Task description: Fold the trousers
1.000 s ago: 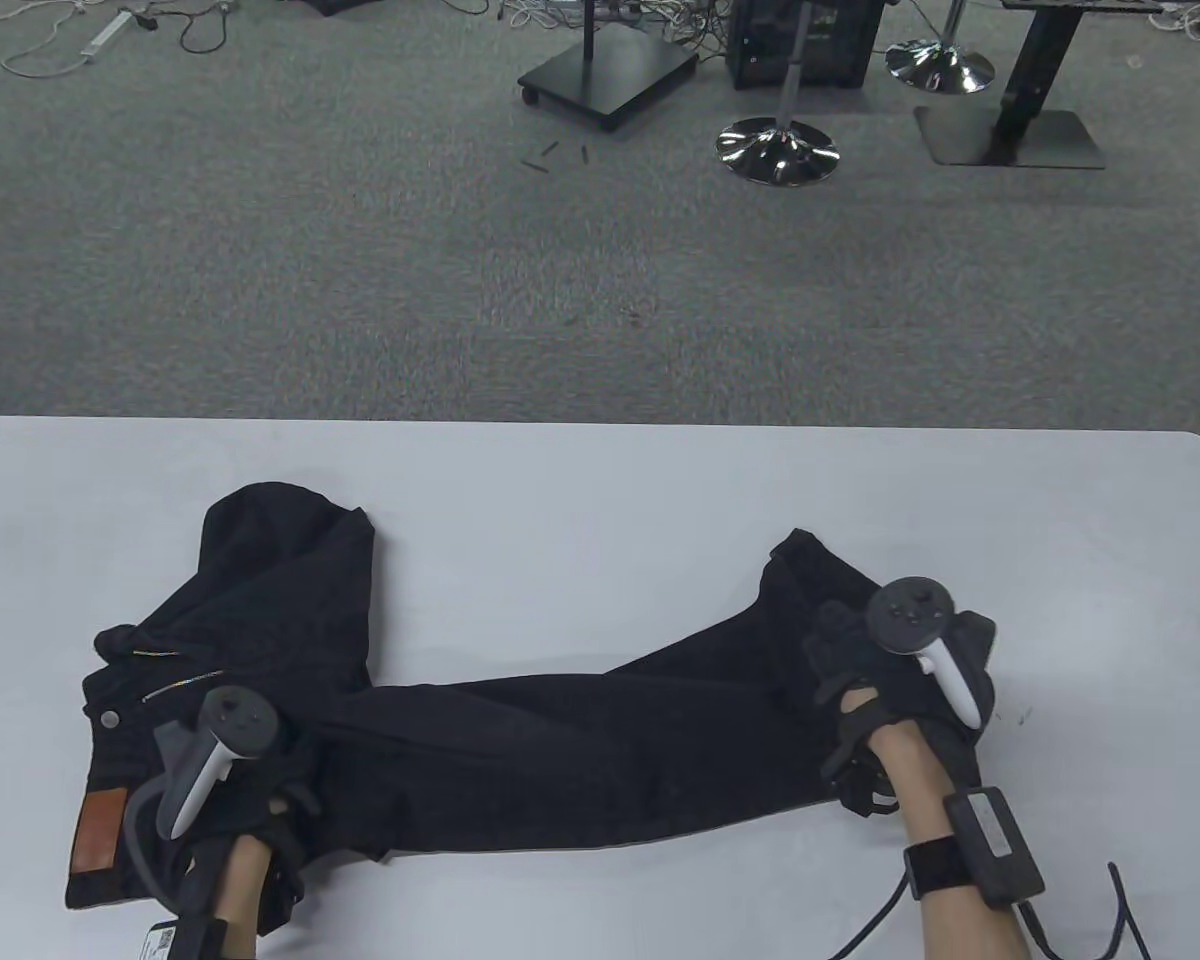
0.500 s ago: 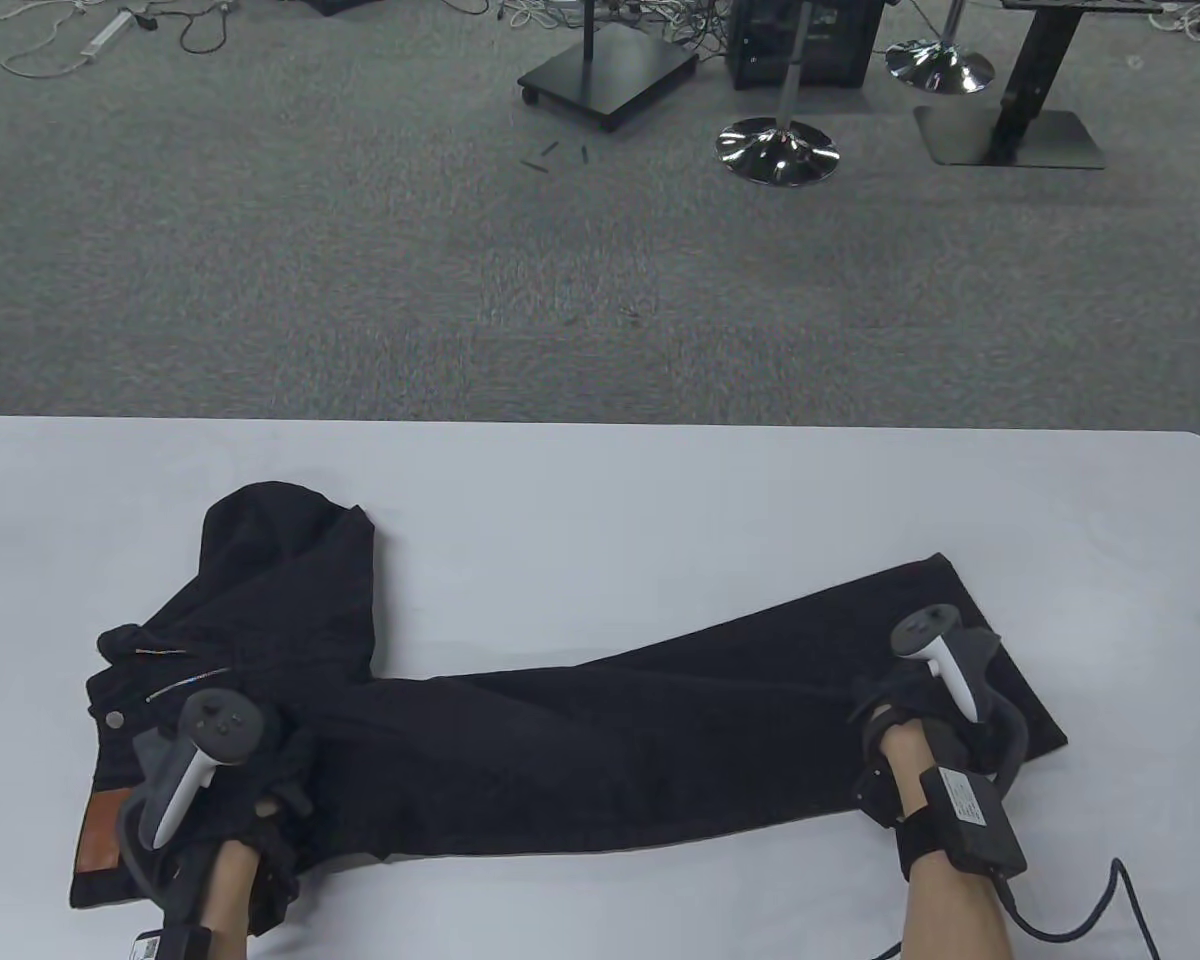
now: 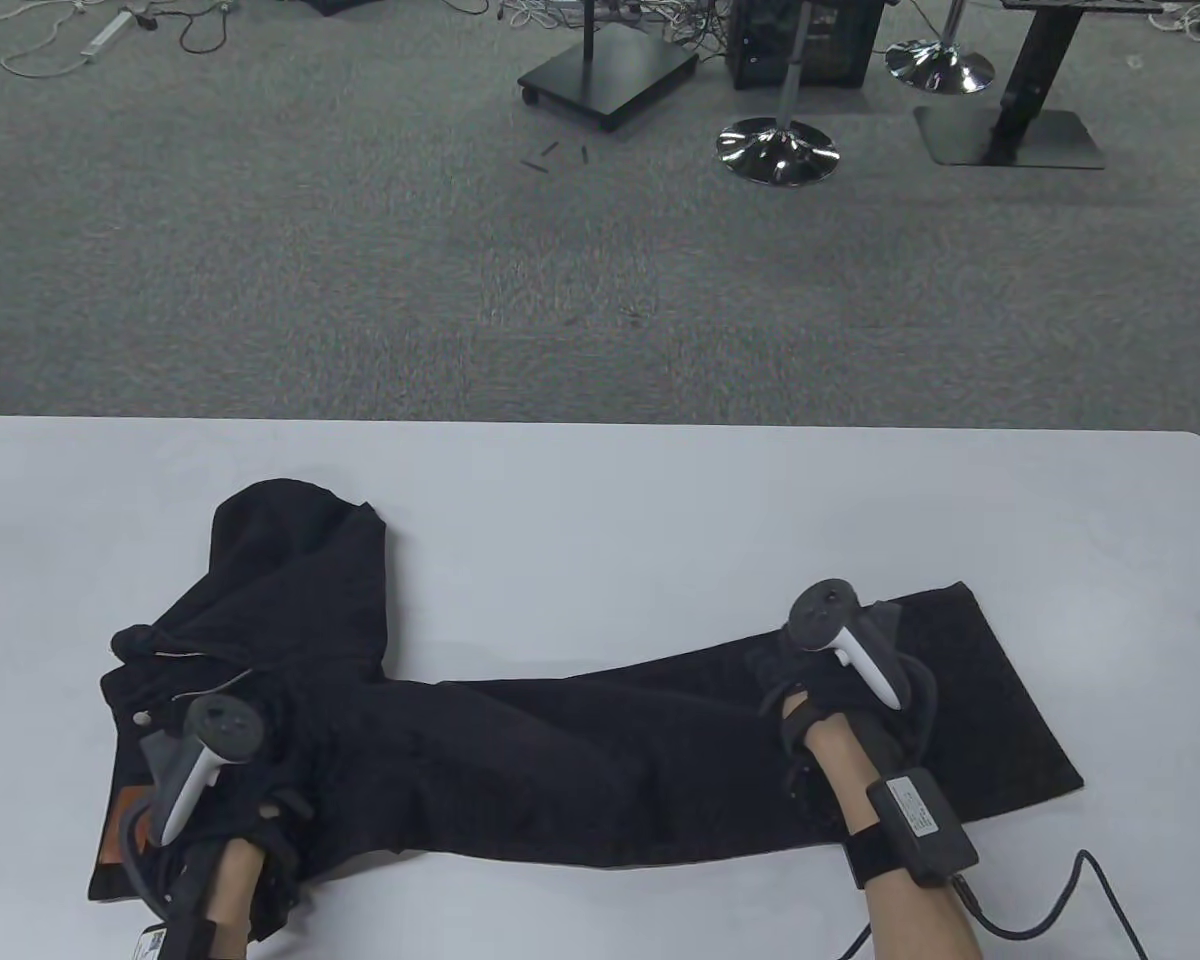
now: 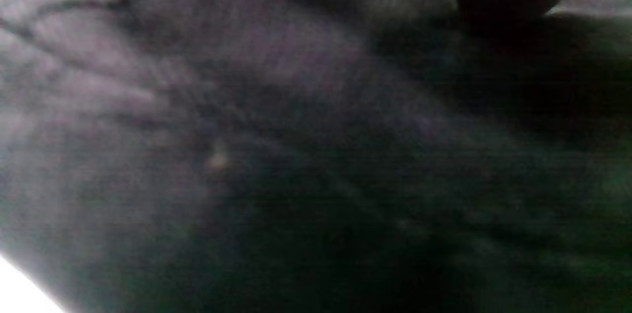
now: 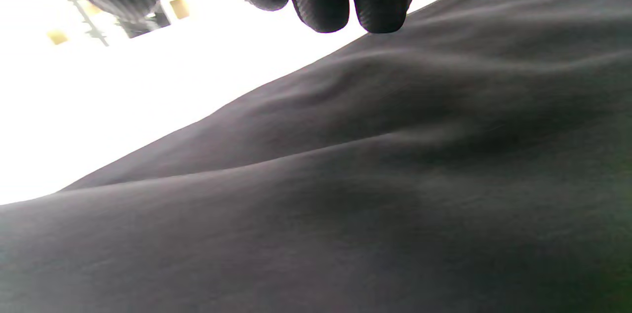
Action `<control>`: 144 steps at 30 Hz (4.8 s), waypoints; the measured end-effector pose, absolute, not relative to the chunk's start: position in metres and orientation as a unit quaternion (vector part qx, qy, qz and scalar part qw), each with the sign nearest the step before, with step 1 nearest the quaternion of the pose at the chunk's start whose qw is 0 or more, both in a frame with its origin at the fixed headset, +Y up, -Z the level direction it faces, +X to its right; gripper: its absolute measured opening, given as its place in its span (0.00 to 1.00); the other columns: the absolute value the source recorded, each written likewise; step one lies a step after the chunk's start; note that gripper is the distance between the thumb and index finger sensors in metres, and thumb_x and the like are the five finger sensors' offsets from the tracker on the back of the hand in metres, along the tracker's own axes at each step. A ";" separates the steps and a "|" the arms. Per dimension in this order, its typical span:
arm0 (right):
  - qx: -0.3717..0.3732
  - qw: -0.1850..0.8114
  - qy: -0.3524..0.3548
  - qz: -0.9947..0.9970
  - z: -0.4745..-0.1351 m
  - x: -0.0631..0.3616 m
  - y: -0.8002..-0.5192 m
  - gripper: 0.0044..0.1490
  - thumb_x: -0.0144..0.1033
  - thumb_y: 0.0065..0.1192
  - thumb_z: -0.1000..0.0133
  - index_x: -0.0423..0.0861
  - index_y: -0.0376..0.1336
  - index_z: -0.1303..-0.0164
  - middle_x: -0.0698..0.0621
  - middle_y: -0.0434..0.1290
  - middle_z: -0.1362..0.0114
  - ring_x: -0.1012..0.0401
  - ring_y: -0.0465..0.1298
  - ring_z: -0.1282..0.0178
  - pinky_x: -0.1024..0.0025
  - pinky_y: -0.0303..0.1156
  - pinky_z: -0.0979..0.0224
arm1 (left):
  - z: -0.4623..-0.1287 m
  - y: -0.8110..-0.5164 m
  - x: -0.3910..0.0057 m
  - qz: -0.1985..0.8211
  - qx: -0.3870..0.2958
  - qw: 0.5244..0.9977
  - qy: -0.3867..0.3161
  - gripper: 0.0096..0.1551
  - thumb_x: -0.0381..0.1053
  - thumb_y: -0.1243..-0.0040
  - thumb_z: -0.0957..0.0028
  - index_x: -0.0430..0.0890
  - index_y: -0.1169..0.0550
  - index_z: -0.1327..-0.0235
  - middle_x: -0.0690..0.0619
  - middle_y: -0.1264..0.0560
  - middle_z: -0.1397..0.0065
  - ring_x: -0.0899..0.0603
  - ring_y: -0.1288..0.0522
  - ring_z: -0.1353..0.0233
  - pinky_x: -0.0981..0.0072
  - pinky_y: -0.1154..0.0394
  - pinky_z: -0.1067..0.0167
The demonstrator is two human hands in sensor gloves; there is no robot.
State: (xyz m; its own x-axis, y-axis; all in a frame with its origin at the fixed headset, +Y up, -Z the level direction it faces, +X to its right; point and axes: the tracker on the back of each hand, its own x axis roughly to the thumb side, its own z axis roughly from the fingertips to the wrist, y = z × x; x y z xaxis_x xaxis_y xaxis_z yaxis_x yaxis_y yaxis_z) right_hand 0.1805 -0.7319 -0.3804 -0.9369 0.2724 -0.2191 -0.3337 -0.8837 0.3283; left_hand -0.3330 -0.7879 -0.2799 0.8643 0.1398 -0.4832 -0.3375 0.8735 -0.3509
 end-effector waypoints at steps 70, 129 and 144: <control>0.180 0.250 0.216 0.927 -0.388 0.025 -0.769 0.31 0.52 0.59 0.42 0.63 0.59 0.26 0.53 0.49 0.14 0.45 0.45 0.13 0.36 0.43 0.18 | -0.317 -0.723 -0.266 0.213 -0.148 0.965 0.035 0.44 0.69 0.37 0.45 0.59 0.36 0.16 0.60 0.43 0.12 0.39 0.42 0.10 0.35 0.44 0.18; 0.246 0.276 0.380 0.848 -0.372 -0.060 -0.771 0.55 0.65 0.63 0.47 0.69 0.34 0.22 0.56 0.28 0.13 0.47 0.30 0.13 0.36 0.32 0.18 | -0.243 -0.660 -0.259 0.014 0.038 0.989 -0.139 0.24 0.44 0.24 0.47 0.59 0.18 0.38 0.60 0.22 0.29 0.44 0.23 0.22 0.38 0.34 0.21; 0.156 0.360 0.358 0.847 -0.405 -0.039 -0.775 0.35 0.48 0.60 0.40 0.59 0.53 0.22 0.53 0.45 0.12 0.45 0.39 0.13 0.37 0.35 0.18 | -0.246 -0.682 -0.281 0.006 -0.035 0.995 -0.097 0.24 0.43 0.25 0.47 0.59 0.18 0.38 0.60 0.22 0.28 0.44 0.23 0.22 0.38 0.34 0.21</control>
